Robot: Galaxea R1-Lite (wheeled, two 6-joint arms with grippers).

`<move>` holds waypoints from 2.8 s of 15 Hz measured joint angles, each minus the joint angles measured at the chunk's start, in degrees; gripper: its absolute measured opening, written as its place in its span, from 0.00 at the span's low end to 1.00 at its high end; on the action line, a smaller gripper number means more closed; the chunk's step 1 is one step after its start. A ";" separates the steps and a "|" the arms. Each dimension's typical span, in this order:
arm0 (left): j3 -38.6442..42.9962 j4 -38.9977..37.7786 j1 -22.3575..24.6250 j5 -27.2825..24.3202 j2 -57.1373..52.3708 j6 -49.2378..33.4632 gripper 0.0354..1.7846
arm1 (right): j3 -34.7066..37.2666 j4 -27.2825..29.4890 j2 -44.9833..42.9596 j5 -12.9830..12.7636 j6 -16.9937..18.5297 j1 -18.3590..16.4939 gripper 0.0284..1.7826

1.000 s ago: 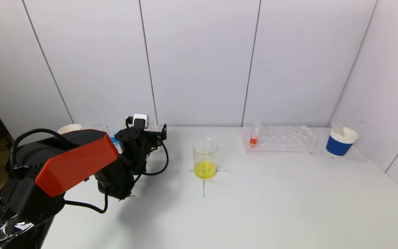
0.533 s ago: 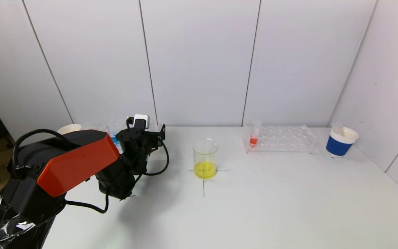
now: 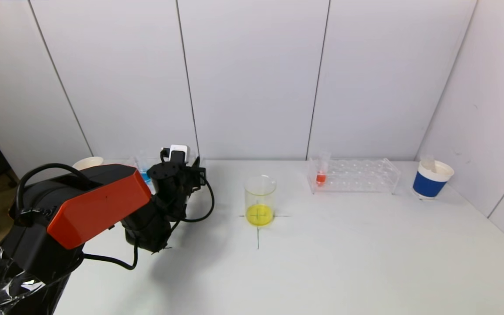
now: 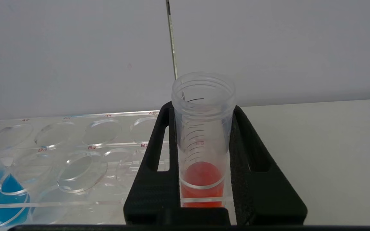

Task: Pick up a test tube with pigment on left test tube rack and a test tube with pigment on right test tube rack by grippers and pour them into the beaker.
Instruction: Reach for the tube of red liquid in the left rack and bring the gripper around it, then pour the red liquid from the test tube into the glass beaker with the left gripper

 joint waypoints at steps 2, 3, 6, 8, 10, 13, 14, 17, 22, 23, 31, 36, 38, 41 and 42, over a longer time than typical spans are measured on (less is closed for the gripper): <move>0.00 -0.02 0.00 -0.02 0.00 -0.02 0.24 | 0.00 0.00 0.00 0.00 0.00 -0.01 0.99; 0.00 -0.05 0.00 0.00 0.00 0.01 0.24 | 0.00 0.00 0.00 0.00 0.00 -0.01 0.99; 0.00 -0.10 0.05 -0.02 0.00 0.00 0.24 | 0.00 0.00 0.00 0.00 0.00 -0.01 0.99; 0.00 -0.11 0.05 -0.02 0.00 0.01 0.24 | 0.00 0.00 0.00 0.00 0.00 -0.01 0.99; 0.00 -0.10 0.05 0.00 -0.05 0.00 0.24 | 0.00 0.00 0.00 0.00 0.00 -0.01 0.99; 0.00 -0.11 0.05 0.00 -0.38 0.01 0.24 | 0.00 0.00 0.00 0.00 0.00 -0.01 0.99; 0.00 -0.07 0.05 0.00 -0.68 0.01 0.24 | 0.00 0.00 0.00 0.00 0.00 -0.01 0.99; 0.09 0.89 0.05 0.00 -2.30 0.04 0.24 | 0.00 0.00 0.00 0.00 0.01 -0.01 0.99; 0.37 3.82 0.05 0.01 -6.78 0.04 0.24 | 0.00 0.00 0.00 0.00 0.00 0.00 0.99; 0.44 4.45 0.05 0.01 -7.72 0.01 0.24 | 0.00 0.00 0.00 0.00 0.00 0.00 0.99; 0.57 11.82 -0.54 -0.02 -16.64 0.26 0.24 | 0.00 0.00 0.00 0.00 0.01 0.00 0.99; 0.13 18.53 -2.00 -0.02 -22.10 0.44 0.24 | 0.00 0.00 0.00 0.00 0.00 -0.01 0.99; 0.00 21.02 -2.54 -0.05 -23.72 0.50 0.24 | 0.00 0.00 0.00 0.00 0.00 -0.01 0.99; -1.54 24.48 -3.62 -0.33 -25.62 1.41 0.24 | 0.00 0.00 0.00 0.00 0.00 0.00 0.99; -2.32 25.67 -4.04 -0.68 -26.17 1.68 0.24 | 0.00 0.00 0.00 0.02 0.00 0.00 0.99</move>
